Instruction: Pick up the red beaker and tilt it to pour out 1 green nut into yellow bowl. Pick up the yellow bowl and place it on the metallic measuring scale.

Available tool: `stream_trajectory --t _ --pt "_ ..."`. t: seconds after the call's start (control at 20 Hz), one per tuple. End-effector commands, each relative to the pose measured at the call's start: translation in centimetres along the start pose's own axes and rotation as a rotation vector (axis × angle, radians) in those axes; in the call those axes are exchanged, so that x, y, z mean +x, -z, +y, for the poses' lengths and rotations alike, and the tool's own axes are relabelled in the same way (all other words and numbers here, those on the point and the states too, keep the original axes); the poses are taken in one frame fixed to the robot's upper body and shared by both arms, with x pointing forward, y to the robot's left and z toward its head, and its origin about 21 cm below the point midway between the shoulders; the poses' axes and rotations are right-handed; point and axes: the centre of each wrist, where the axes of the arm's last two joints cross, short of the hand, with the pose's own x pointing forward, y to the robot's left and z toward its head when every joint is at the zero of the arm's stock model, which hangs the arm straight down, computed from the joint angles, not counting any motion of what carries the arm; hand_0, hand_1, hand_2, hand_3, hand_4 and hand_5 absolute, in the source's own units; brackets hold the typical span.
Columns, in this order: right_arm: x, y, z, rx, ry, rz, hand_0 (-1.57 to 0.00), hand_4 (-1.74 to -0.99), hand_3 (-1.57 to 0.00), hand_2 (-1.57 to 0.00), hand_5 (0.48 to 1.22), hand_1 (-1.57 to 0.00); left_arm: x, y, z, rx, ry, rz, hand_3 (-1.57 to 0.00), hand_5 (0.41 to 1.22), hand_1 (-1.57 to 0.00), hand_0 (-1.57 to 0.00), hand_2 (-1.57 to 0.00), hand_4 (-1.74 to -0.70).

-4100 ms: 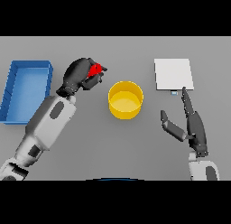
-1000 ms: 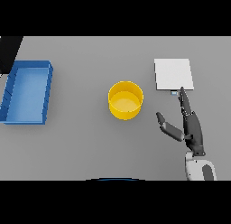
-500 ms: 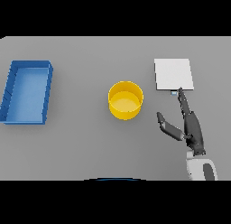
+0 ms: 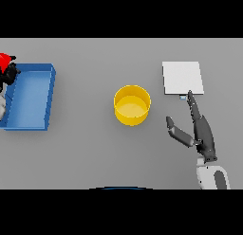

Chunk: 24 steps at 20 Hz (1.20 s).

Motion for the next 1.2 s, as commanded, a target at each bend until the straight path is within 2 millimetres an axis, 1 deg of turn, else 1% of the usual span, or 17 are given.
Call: stream_trajectory --t 0.0,0.1,0.15,0.25,0.3,0.35,0.4,0.45,0.5,0.55,0.6,0.7,0.8,0.85,0.9,1.05,1.15 --pt "0.1 0.2 0.3 0.01 0.013 -0.009 0.0 -1.217 0.0 0.0 0.666 0.0 -0.2 -0.1 -0.2 0.004 -0.003 0.01 -1.51 1.221 -1.57 -1.57 -1.57 -1.74" --pt "-0.1 0.0 0.3 0.006 0.005 -0.01 0.0 -1.214 0.0 0.0 0.666 0.0 -0.9 -0.6 -1.0 -0.008 -0.004 0.025 -1.53 1.166 -1.57 -1.57 -1.57 -1.74" --pt "0.0 -0.2 0.7 0.005 0.0 -0.014 0.0 -1.207 0.0 0.0 0.665 0.0 -1.3 -0.4 -1.2 -0.004 0.0 0.044 -1.54 1.117 -1.57 -1.57 -1.57 -1.74" --pt "0.0 -0.4 0.4 0.006 0.004 -0.017 0.0 -1.205 0.0 0.0 0.664 0.0 -2.0 -0.3 -1.3 -0.01 0.019 0.063 -1.55 0.967 -1.57 -1.57 -1.57 -1.74" --pt "0.0 -0.5 0.3 0.009 0.0 -0.022 0.0 -1.202 0.0 0.0 0.667 0.0 -2.2 -0.5 -1.0 -0.02 0.041 0.057 -1.55 0.908 -1.57 -1.57 -1.57 -1.67" --pt "0.0 -0.6 0.5 0.005 -0.003 -0.01 0.0 -1.197 0.0 0.0 0.664 0.0 -2.2 -0.8 -1.0 -0.059 0.059 0.054 -1.5 0.865 -1.57 -1.57 -1.57 -1.53" --pt "-0.1 -0.5 0.5 0.001 -0.001 -0.003 0.0 -1.192 0.0 0.0 0.663 0.0 -2.1 -1.0 -0.9 -0.103 0.079 0.051 -1.36 0.83 -1.45 -1.56 -1.43 -1.37" --pt "-0.3 -0.8 0.5 0.006 0.009 -0.011 0.0 -1.188 0.0 0.0 0.663 0.0 -2.0 -1.3 -0.7 -0.16 0.085 0.051 -1.13 0.803 -1.18 -1.46 -1.19 -1.23" --pt "-0.4 -1.0 0.4 0.006 0.004 -0.014 0.0 -1.187 0.0 0.0 0.664 0.0 -2.1 -1.3 -0.2 -0.198 0.092 0.061 -0.9 0.778 -0.94 -1.17 -0.96 -1.12" --pt "-0.2 -0.7 0.6 0.005 0.005 -0.014 0.0 -1.185 0.0 0.0 0.665 0.0 -2.0 -1.3 0.1 -0.231 0.11 0.061 -0.72 0.758 -0.76 -0.93 -0.77 -1.03" --pt "0.1 -0.7 0.4 0.002 -0.004 -0.023 0.0 -1.181 0.0 0.0 0.665 0.0 -2.0 -1.7 0.1 -0.263 0.123 0.054 -0.58 0.74 -0.6 -0.75 -0.61 -0.97" --pt "0.1 -1.0 0.6 0.002 -0.006 -0.018 0.0 -1.184 0.0 0.0 0.667 0.0 -2.0 -1.7 0.6 -0.293 0.137 0.055 -0.37 0.71 -0.39 -0.48 -0.39 -0.88" --pt "0.2 -1.3 0.9 0.01 0.002 -0.016 0.0 -1.189 0.0 0.0 0.666 0.0 -1.6 -1.9 0.2 -0.327 0.124 0.052 -0.24 0.688 -0.25 -0.3 -0.25 -0.83" --pt "0.1 -1.1 0.4 0.005 -0.01 -0.005 0.0 -1.187 0.0 0.0 0.666 0.0 -1.5 -2.0 0.3 -0.325 0.12 0.045 -0.19 0.684 -0.2 -0.24 -0.2 -0.82" --pt "0.2 -0.7 0.5 0.003 -0.006 0.008 0.0 -1.188 0.0 0.0 0.668 0.0 -1.6 -1.7 0.3 -0.322 0.119 0.045 -0.15 0.679 -0.16 -0.19 -0.16 -0.8" --pt "0.7 -1.1 0.7 0.007 -0.026 0.006 0.0 -1.192 0.0 0.0 0.66 0.0 -1.3 -1.5 0.5 -0.299 0.082 0.014 -0.08 0.674 -0.08 -0.1 -0.08 -0.78" --pt "0.8 -0.8 0.8 0.008 -0.075 0.015 0.0 -1.203 0.0 0.0 0.66 0.0 -1.5 -1.2 1.3 -0.281 0.049 -0.01 -0.05 0.674 -0.05 -0.06 -0.05 -0.79"
